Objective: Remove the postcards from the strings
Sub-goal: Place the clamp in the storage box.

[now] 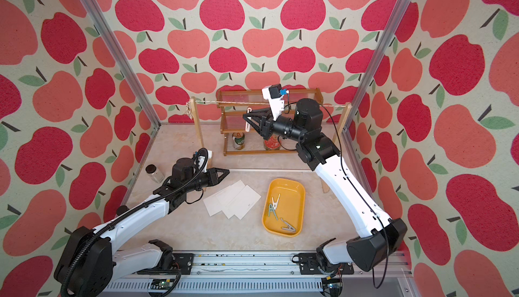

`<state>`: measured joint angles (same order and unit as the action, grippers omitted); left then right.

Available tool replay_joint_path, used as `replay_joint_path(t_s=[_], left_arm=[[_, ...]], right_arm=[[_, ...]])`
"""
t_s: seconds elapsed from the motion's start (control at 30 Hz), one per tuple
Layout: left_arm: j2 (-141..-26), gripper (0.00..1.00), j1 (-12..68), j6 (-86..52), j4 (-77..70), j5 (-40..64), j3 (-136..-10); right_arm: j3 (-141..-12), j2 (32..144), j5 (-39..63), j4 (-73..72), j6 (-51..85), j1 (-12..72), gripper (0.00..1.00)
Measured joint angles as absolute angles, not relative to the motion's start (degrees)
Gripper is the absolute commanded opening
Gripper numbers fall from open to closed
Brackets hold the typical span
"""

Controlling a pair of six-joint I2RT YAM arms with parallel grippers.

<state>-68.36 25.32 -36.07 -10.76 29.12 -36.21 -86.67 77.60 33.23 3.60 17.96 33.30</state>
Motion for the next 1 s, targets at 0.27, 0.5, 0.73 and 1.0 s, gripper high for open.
replay_joint_path(t_s=[0.27,0.5,0.73,1.0], left_arm=[[-71.0,0.51,28.8,-29.4,-2.8,29.9,-39.7],[-76.7,0.56,34.2,-22.2,8.3,27.8,-47.2],[-78.8,0.58,36.3,-20.8,11.8,24.4,-47.4],[-78.8,0.59,37.0,-19.7,11.6,21.8,-46.7]], right_arm=[[-73.5,67.1,30.3,6.5,17.8,33.3,0.24],[-67.3,61.7,27.4,8.2,17.8,33.3,0.24],[-59.2,57.5,24.1,10.1,19.3,33.3,0.24],[-48.3,53.6,18.6,13.6,21.8,33.3,0.25]])
